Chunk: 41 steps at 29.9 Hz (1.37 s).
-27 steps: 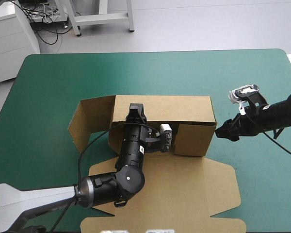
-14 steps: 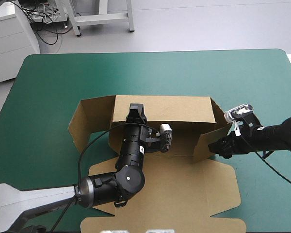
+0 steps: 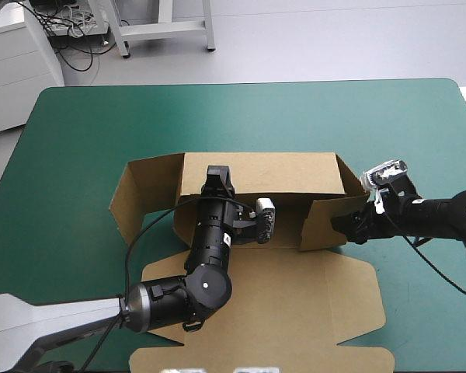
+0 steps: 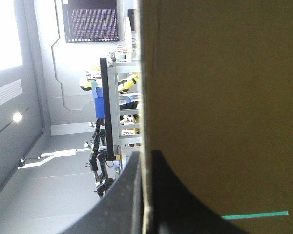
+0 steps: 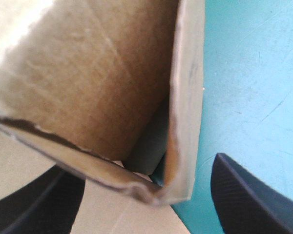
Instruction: Fold the box
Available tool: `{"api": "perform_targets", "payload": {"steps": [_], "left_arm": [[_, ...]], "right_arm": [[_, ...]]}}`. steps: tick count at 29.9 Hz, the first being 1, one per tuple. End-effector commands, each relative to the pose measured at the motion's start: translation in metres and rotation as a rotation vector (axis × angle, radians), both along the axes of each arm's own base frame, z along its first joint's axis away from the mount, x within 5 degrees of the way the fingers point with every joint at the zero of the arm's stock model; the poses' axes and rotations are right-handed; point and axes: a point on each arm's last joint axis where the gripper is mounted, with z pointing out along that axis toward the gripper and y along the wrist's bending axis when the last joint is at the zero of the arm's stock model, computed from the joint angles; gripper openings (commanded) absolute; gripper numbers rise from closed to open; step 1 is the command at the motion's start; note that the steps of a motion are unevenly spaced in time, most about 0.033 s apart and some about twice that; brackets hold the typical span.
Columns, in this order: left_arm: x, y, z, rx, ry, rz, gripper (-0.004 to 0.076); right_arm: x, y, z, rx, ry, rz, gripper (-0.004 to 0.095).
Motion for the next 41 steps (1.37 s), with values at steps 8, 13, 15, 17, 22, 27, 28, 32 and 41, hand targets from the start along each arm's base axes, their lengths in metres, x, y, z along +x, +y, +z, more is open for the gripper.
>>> {"api": "perform_targets", "payload": {"steps": [8, 13, 15, 17, 22, 27, 28, 32, 41], "left_arm": [[-0.002, 0.002, 0.029, -0.027, -0.145, -0.018, -0.0032], [-0.002, 0.002, 0.029, -0.027, -0.145, -0.018, -0.0032], [-0.002, 0.002, 0.029, -0.027, -0.145, -0.018, -0.0032], [-0.002, 0.002, 0.029, -0.027, -0.145, -0.018, -0.0032], [-0.002, 0.002, 0.029, -0.027, -0.145, -0.018, -0.0032], [-0.002, 0.002, 0.029, -0.027, -0.145, -0.018, -0.0032], [-0.002, 0.002, 0.029, -0.027, -0.145, -0.018, -0.0032], [-0.002, 0.002, 0.029, -0.027, -0.145, -0.018, -0.0032], [-0.002, 0.002, 0.029, -0.028, -0.144, -0.018, -0.0032]], "right_arm": [[-0.007, 0.021, 0.016, 0.038, -0.138, -0.011, 0.0627], [-0.012, 0.031, 0.012, 0.022, -0.223, -0.082, 0.0597], [-0.014, 0.033, 0.014, 0.026, -0.254, -0.1, 0.0597], [-0.014, 0.034, 0.014, 0.033, -0.257, -0.103, 0.0597], [-0.013, 0.04, 0.016, 0.045, -0.279, -0.103, 0.0597], [-0.013, 0.047, 0.018, 0.063, -0.302, -0.109, 0.0554], [-0.013, 0.048, 0.018, 0.063, -0.308, -0.108, 0.0518], [-0.013, 0.052, 0.02, 0.063, -0.341, -0.112, 0.0271], [-0.012, 0.054, 0.022, 0.051, -0.374, -0.108, -0.0018]]}}
